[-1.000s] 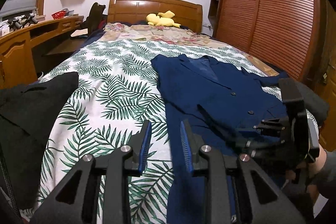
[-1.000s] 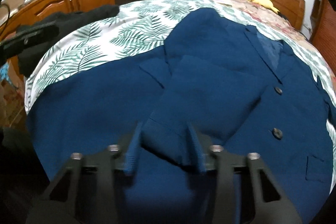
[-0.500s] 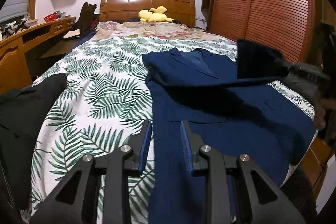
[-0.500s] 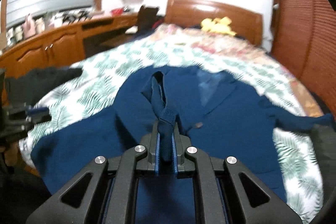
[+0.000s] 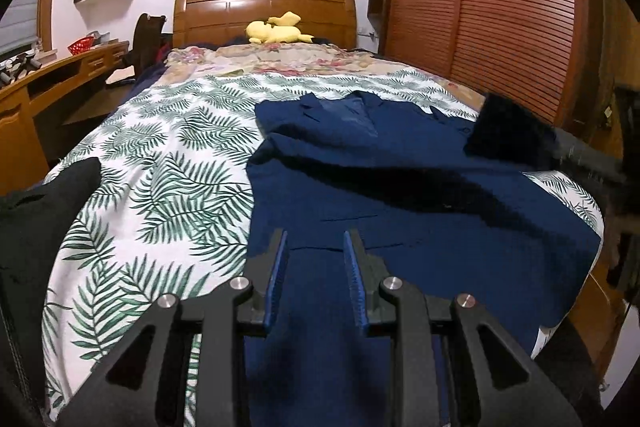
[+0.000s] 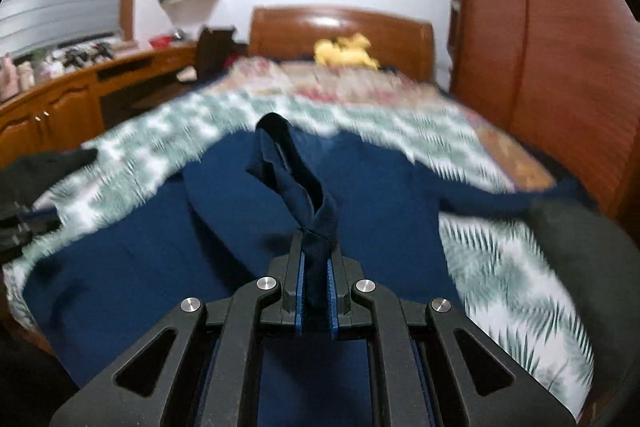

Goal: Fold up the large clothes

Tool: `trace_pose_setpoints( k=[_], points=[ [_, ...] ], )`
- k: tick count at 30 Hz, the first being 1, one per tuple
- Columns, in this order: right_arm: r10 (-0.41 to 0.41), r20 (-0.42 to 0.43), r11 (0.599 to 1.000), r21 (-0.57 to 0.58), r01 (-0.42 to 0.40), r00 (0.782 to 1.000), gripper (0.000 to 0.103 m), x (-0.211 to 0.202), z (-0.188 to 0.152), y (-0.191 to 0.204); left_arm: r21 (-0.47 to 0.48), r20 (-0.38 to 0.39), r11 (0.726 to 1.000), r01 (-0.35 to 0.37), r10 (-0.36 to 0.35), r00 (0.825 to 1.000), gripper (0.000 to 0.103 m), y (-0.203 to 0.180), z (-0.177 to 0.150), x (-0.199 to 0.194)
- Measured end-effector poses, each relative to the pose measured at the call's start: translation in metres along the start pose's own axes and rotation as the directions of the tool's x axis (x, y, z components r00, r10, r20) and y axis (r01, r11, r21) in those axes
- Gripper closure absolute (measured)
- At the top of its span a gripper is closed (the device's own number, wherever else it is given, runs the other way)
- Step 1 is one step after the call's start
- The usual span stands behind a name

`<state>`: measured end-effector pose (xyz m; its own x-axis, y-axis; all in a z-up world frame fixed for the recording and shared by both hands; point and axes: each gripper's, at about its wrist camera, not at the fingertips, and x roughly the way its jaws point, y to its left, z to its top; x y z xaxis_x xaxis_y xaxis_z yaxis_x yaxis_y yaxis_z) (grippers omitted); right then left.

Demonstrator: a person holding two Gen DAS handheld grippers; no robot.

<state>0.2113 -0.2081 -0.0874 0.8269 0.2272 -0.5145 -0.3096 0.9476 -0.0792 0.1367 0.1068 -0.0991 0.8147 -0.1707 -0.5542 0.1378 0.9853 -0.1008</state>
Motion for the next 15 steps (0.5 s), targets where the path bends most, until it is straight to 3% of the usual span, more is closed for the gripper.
trace_pose_setpoints(
  k=[8, 15],
  points=[
    [0.067, -0.144, 0.997, 0.051, -0.060, 0.987, 0.096, 0.020, -0.060, -0.007, 0.005, -0.015, 1.000, 0.016, -0.016, 1.000, 0.077, -0.009, -0.001, 0.006],
    [0.071, -0.162, 0.997, 0.007, -0.071, 0.984, 0.086, 0.020, -0.063, 0.007, 0.009, -0.020, 1.000, 0.024, -0.024, 1.000, 0.077, -0.016, 0.002, 0.012]
  ],
)
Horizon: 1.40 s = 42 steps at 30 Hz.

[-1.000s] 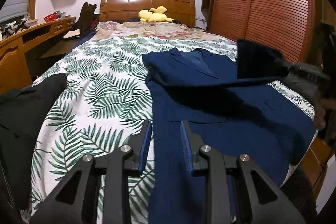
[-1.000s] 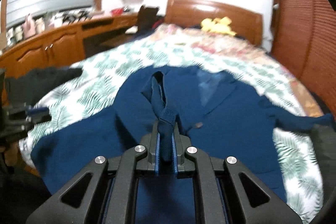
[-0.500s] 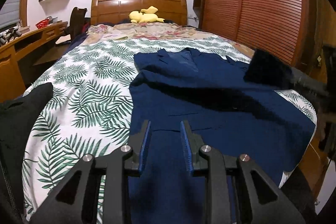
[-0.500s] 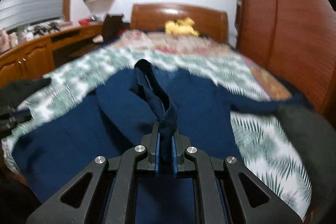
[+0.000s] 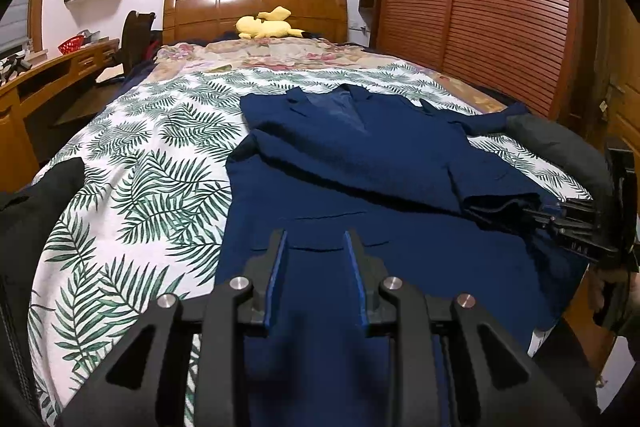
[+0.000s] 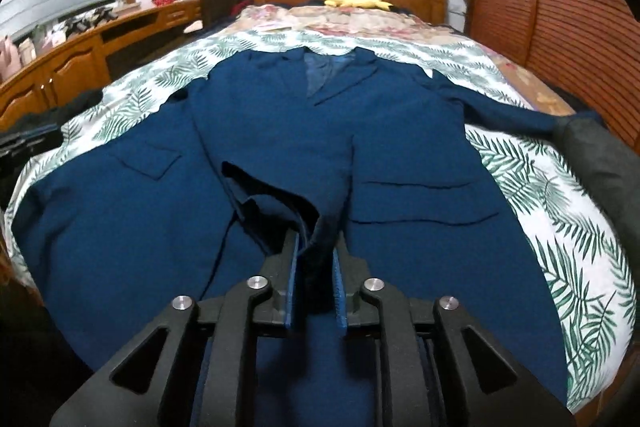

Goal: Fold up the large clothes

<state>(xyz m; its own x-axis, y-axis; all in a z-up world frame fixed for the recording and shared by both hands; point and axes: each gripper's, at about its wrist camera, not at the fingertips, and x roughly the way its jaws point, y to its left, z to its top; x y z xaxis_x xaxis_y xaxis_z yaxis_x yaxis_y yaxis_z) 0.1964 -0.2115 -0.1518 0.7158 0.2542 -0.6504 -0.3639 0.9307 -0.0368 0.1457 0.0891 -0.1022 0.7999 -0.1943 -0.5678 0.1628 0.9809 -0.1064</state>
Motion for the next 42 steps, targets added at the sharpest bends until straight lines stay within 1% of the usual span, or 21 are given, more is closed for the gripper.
trace_pose_setpoints(
  k=[2, 5, 8, 16, 22, 25, 29, 33, 35, 36, 38, 39, 40, 41, 42],
  points=[
    [0.000, 0.001, 1.000, -0.030, 0.000, 1.000, 0.074, -0.001, 0.001, 0.005, -0.003, 0.000, 1.000, 0.011, -0.011, 1.000, 0.077, -0.002, 0.001, 0.000],
    [0.009, 0.005, 0.997, -0.079, -0.008, 1.000, 0.063, -0.003, 0.002, 0.017, 0.001, 0.007, 1.000, 0.019, -0.019, 1.000, 0.077, -0.007, 0.003, 0.000],
    [0.023, 0.000, 0.993, -0.116, -0.023, 1.000, 0.056, -0.002, 0.005, 0.027, 0.007, 0.006, 1.000, 0.021, -0.021, 1.000, 0.077, -0.010, 0.004, 0.001],
    [0.053, 0.013, 0.988, -0.148, -0.051, 0.999, 0.052, 0.006, 0.025, 0.040, 0.021, 0.003, 1.000, 0.017, -0.017, 1.000, 0.077, -0.015, 0.004, 0.003],
    [0.052, 0.068, 0.984, -0.172, -0.039, 0.996, 0.051, -0.003, 0.045, 0.047, 0.021, 0.004, 1.000, 0.016, -0.016, 1.000, 0.077, -0.015, 0.005, 0.003],
    [0.056, 0.084, 0.984, -0.171, -0.041, 0.995, 0.047, -0.005, 0.054, 0.046, 0.020, 0.008, 1.000, 0.018, -0.018, 1.000, 0.077, -0.015, 0.005, 0.002],
    [0.066, 0.034, 0.981, -0.185, -0.059, 0.997, 0.047, 0.013, 0.062, 0.049, 0.020, 0.009, 1.000, 0.018, -0.018, 1.000, 0.077, -0.015, 0.006, 0.002],
    [0.081, -0.075, 0.975, -0.200, -0.095, 0.994, 0.047, 0.048, 0.056, 0.054, 0.025, 0.007, 1.000, 0.017, -0.018, 1.000, 0.077, -0.015, 0.007, 0.001],
    [0.079, -0.107, 0.973, -0.209, -0.100, 0.991, 0.048, 0.059, 0.050, 0.056, 0.027, 0.005, 0.999, 0.019, -0.019, 1.000, 0.077, -0.016, 0.007, 0.000],
    [0.065, -0.114, 0.973, -0.214, -0.088, 0.991, 0.049, 0.064, 0.048, 0.055, 0.027, 0.004, 0.999, 0.020, -0.020, 1.000, 0.077, -0.017, 0.007, 0.001],
    [0.035, -0.110, 0.978, -0.203, -0.057, 0.993, 0.072, 0.066, 0.046, 0.049, 0.024, -0.001, 0.999, 0.032, -0.032, 0.999, 0.077, -0.020, 0.006, 0.001],
    [0.055, -0.115, 0.981, -0.181, -0.075, 0.992, 0.076, 0.066, 0.046, 0.044, 0.026, -0.001, 0.999, 0.037, -0.037, 0.999, 0.077, -0.021, 0.006, 0.002],
    [0.088, -0.115, 0.983, -0.150, -0.105, 0.990, 0.088, 0.064, 0.048, 0.039, 0.032, 0.000, 0.999, 0.042, -0.042, 0.999, 0.077, -0.024, 0.006, 0.002],
    [0.097, -0.105, 0.984, -0.136, -0.111, 0.990, 0.097, 0.061, 0.048, 0.035, 0.039, 0.000, 0.998, 0.043, -0.043, 0.999, 0.077, -0.027, 0.005, 0.002],
    [0.095, -0.086, 0.985, -0.133, -0.106, 0.992, 0.097, 0.056, 0.049, 0.031, 0.045, 0.001, 0.998, 0.043, -0.044, 0.999, 0.077, -0.029, 0.005, 0.003]
  ],
)
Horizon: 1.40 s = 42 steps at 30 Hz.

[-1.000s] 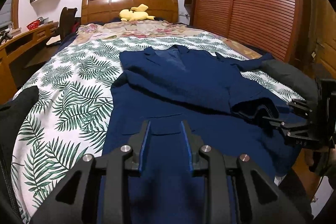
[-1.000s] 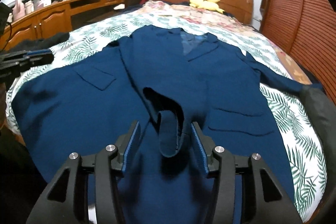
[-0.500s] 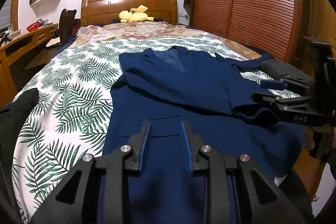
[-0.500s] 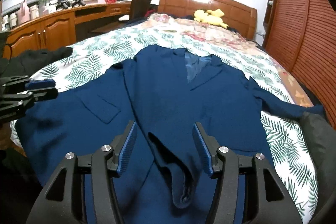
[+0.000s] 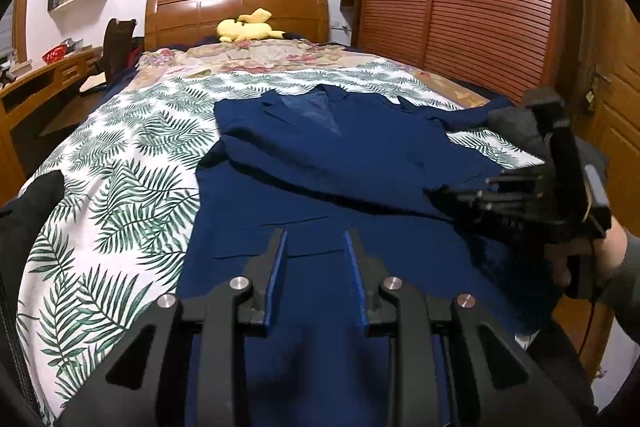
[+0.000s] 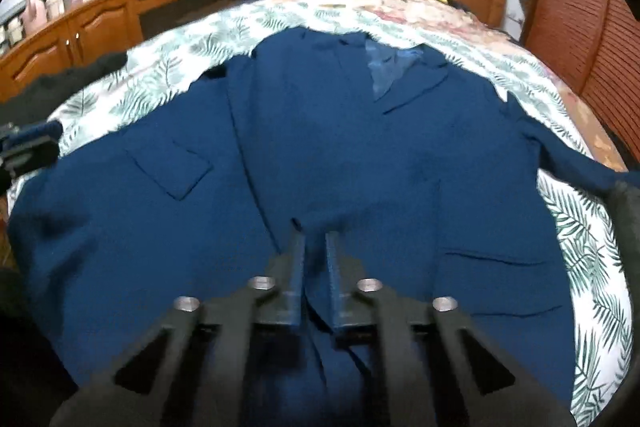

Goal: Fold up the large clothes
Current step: 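Move the right tool over to the other blazer sleeve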

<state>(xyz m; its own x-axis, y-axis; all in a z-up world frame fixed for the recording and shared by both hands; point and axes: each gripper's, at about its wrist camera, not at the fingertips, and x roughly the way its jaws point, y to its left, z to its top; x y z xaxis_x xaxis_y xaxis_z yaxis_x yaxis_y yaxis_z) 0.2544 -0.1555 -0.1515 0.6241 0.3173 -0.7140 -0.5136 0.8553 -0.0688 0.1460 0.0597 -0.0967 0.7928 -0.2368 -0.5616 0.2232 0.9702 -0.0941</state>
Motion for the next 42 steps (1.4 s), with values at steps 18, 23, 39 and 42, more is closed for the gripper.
trace_pose_setpoints(
  k=[18, 23, 39, 42],
  points=[
    [-0.241, 0.111, 0.955, 0.204, 0.215, 0.964, 0.099, -0.065, -0.022, -0.098, 0.018, 0.049, 0.994, 0.105, -0.105, 0.993, 0.076, -0.043, 0.017, 0.028],
    [-0.257, 0.055, 0.937, 0.257, 0.235, 0.965, 0.098, -0.057, -0.041, -0.122, 0.022, 0.034, 0.993, 0.117, -0.117, 0.993, 0.076, -0.056, 0.023, 0.045],
    [-0.306, 0.041, 0.926, 0.247, 0.287, 0.951, 0.045, -0.057, -0.018, -0.194, 0.065, 0.022, 0.990, 0.124, -0.125, 0.992, 0.076, -0.082, 0.033, 0.077],
    [-0.306, 0.034, 0.920, 0.268, 0.287, 0.951, 0.044, -0.052, -0.009, -0.214, 0.068, 0.026, 0.990, 0.125, -0.127, 0.992, 0.076, -0.084, 0.036, 0.080]
  ],
)
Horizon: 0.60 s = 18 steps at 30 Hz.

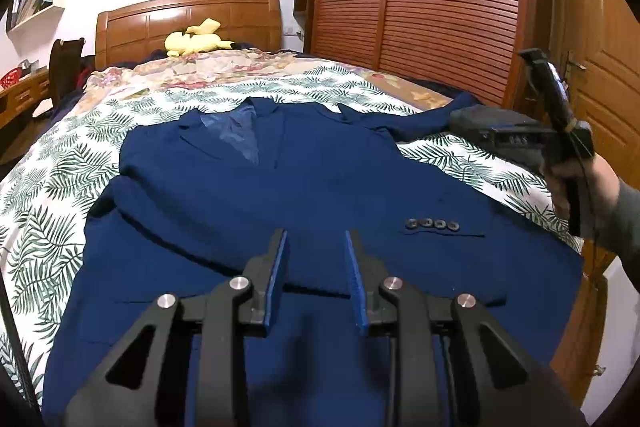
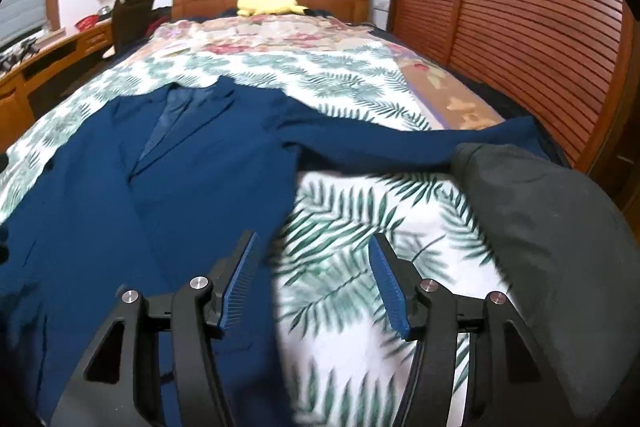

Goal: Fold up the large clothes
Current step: 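Move the right tool over to the other blazer sleeve, then close the right tool on the sleeve cuff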

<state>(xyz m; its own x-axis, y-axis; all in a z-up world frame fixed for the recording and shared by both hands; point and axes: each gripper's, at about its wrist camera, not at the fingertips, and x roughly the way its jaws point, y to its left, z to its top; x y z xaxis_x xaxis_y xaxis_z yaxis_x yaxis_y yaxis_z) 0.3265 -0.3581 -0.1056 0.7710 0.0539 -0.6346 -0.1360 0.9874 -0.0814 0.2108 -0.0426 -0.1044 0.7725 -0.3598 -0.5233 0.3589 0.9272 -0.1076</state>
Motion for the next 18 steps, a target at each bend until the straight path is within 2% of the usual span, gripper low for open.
trace_pose_setpoints(
  k=[3, 13, 18],
  points=[
    [-0.005, -0.021, 0.999, 0.034, 0.005, 1.000, 0.038, 0.017, 0.014, -0.017, 0.007, 0.008, 1.000, 0.000, 0.000, 1.000, 0.076, -0.001, 0.003, 0.001],
    [0.019, -0.114, 0.986, 0.167, 0.001, 0.993, 0.037, 0.093, 0.048, -0.057, 0.006, 0.026, 1.000, -0.015, 0.015, 1.000, 0.076, 0.005, 0.007, -0.003],
    [0.040, -0.133, 0.964, 0.266, -0.003, 0.990, 0.037, 0.124, 0.060, -0.072, -0.011, 0.028, 1.000, -0.025, 0.025, 0.999, 0.076, 0.014, 0.008, -0.003]
  ],
)
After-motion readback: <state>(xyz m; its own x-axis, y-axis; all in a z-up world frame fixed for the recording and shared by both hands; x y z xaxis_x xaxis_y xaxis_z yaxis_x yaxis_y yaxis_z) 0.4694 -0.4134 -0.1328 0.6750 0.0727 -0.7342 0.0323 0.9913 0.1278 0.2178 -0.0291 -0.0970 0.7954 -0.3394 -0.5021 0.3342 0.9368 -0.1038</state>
